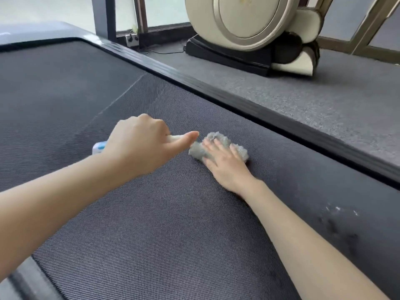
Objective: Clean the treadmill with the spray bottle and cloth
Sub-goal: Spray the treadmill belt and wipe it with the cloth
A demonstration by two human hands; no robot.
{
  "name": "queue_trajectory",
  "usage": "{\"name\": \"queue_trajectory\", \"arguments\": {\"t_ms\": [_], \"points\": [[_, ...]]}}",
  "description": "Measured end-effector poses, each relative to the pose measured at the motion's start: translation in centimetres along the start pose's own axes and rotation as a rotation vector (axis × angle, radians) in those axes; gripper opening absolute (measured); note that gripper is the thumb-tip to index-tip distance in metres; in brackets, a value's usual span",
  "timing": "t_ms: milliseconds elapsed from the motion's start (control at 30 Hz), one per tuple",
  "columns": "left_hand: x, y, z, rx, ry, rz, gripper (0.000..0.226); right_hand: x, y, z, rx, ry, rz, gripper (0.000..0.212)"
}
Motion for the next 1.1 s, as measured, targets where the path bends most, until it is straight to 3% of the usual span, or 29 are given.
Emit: {"name": "queue_trajectory", "arguments": {"t_ms": [100,200,300,433,533,633,800,867,1000,1100], "points": [[0.0,0.1,-0.1,0.011,-0.022,-0.008,0.077,1.5,6.6,-0.8,0.027,-0.026,0.206,0.050],[0.2,0.3,-0.7,0.034,-0.033,-0.009,0.077,-0.7,8.3,-0.6,0.071,-0.004,0.202,0.049],[0.5,0.4,-1.0,0.040,-0.023,0.002,0.077,-7.3,5.3,1.8,0.013,-0.035,-0.077,0.053],[0.9,0.5,-1.5,0.047,-0.046,-0.009,0.080,-18.6,1.2,5.2,-0.116,0.126,-0.504,0.060],[1.0,0.4,-1.7,0.064,-0.057,-0.010,0.081,-20.3,0.1,5.9,-0.093,0.065,-0.671,0.052],[0.8,0.1,-1.6,0.057,-0.046,-0.007,0.082,-14.8,-1.0,5.2,-0.087,0.091,-0.531,0.051],[-0.7,-0.8,-1.8,0.017,-0.027,-0.065,0.089,2.0,2.5,-0.6,0.016,0.027,0.160,0.050],[-1.1,-1.1,-1.8,-0.003,-0.029,-0.076,0.088,5.1,4.2,-2.3,0.072,0.079,0.319,0.050],[-1.8,-1.3,-2.1,-0.026,-0.014,-0.081,0.083,2.5,1.1,-0.5,0.020,0.101,0.262,0.058],[-2.1,-1.2,-2.2,-0.015,0.006,-0.066,0.078,-4.3,-2.5,2.4,-0.073,0.085,-0.010,0.061]]}}
Point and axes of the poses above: each hand's wrist, its own y-axis away from the middle knuckle, its own z-axis out of the back of the hand, x = y × z, the point moved 9 cm from there along -y, towards the middle knuckle, and after that the axes turned 13 degrees about -z, right-handed, at the moved point
